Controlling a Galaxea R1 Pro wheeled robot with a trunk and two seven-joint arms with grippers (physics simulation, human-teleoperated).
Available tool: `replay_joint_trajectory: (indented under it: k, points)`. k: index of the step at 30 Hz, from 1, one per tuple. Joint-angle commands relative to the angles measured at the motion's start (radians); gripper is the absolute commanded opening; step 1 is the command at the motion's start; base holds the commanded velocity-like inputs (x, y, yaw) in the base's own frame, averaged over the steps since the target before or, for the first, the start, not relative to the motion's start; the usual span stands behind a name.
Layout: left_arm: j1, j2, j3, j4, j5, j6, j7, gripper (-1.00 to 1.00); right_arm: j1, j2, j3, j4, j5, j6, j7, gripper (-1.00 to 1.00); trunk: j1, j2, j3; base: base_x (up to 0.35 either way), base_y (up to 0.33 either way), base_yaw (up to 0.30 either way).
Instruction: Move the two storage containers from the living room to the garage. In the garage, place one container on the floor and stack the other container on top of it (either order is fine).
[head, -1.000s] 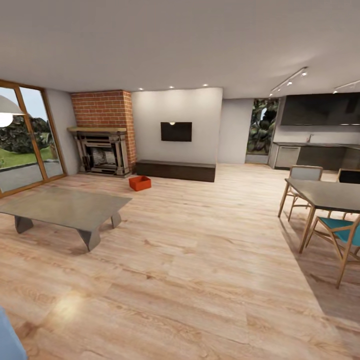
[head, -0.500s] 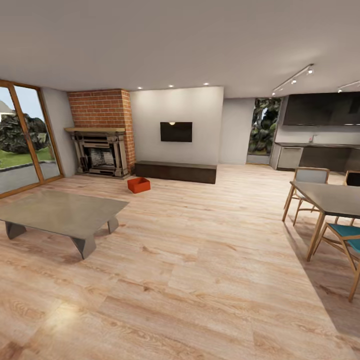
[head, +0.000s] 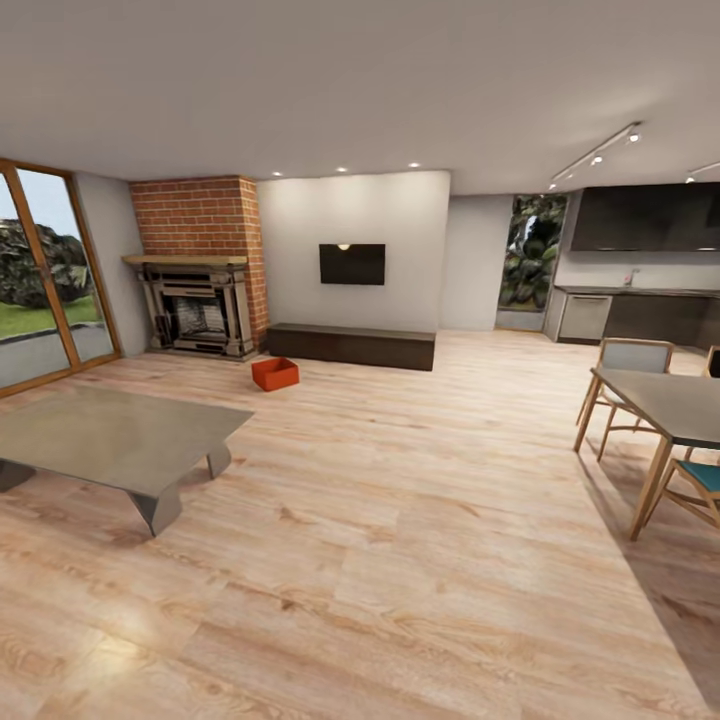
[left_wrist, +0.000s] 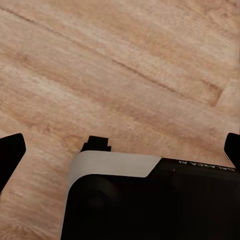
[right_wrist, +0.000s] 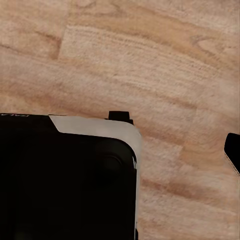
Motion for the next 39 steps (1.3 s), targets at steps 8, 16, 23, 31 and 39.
replay_joint_trajectory:
  k: [8,16,23,31,39]
  points:
    - [-0.001,0.001,-0.008,0.001,0.009,-0.003,0.002,1.00,-0.001,0.000,0.007,0.003,-0.010,-0.006,0.005,1.00,0.001,-0.001,-0.001,0.326,0.000,0.000]
    - [-0.001,0.001,-0.008,0.001,0.009,-0.003,0.002,1.00,-0.001,0.000,0.006,0.003,-0.010,-0.006,0.005,1.00,0.001,-0.001,-0.001,0.326,0.000,0.000]
    - [-0.001,0.001,-0.009,0.001,0.009,-0.003,0.002,1.00,-0.001,0.000,0.006,0.003,-0.011,-0.006,0.004,1.00,0.001,-0.001,-0.001,0.326,0.000,0.000]
    - [-0.001,0.001,-0.008,0.002,0.009,-0.003,0.002,1.00,-0.001,0.000,0.005,0.003,-0.011,-0.006,0.004,1.00,0.001,-0.001,-0.001,0.326,0.000,0.000]
    - [-0.001,0.001,-0.008,0.002,0.009,-0.004,0.002,1.00,-0.001,0.000,0.005,0.003,-0.012,-0.006,0.004,1.00,0.001,-0.001,-0.001,0.326,0.000,0.000]
